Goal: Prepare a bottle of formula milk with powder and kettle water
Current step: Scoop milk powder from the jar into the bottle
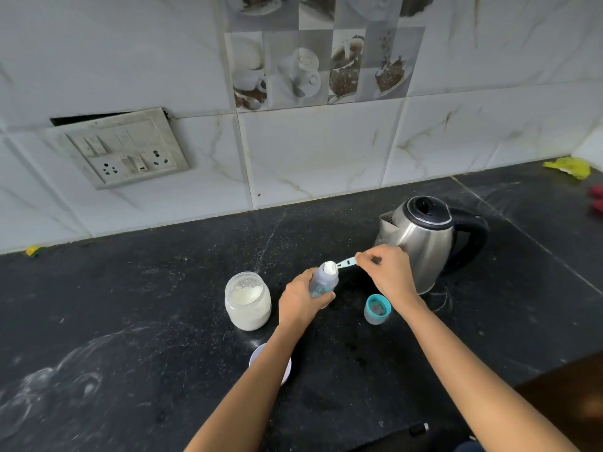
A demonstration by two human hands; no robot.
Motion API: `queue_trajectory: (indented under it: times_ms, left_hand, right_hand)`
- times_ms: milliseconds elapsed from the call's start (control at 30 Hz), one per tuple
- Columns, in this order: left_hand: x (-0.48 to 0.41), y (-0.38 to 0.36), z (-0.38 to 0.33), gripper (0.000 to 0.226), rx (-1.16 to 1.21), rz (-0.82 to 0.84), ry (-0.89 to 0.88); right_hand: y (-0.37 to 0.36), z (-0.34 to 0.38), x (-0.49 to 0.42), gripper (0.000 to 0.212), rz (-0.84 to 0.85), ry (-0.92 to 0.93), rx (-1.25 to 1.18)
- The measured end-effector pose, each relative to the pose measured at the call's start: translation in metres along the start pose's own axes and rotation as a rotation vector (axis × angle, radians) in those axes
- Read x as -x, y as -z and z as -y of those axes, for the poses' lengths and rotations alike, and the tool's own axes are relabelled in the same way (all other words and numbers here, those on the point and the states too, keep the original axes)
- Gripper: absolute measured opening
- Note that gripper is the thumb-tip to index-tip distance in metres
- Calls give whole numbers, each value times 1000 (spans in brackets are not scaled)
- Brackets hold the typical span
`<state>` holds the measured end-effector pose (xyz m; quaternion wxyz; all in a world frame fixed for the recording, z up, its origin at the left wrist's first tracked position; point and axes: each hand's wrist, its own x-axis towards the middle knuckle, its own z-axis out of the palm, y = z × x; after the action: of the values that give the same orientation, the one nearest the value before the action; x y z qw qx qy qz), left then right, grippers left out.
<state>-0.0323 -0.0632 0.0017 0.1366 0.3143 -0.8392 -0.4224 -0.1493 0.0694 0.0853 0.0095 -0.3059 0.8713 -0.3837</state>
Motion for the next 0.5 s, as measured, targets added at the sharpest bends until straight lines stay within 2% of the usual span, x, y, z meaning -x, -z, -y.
queue_trajectory:
  times_ms: [300,500]
  left_hand:
    - [-3,-2,5,57,53,-7,-29]
    - [-4,-6,12,59,103,-4,-34]
  right_hand:
    - [-4,7,-7,17,78,181,213]
    - [-5,14,-9,20,103,375,349]
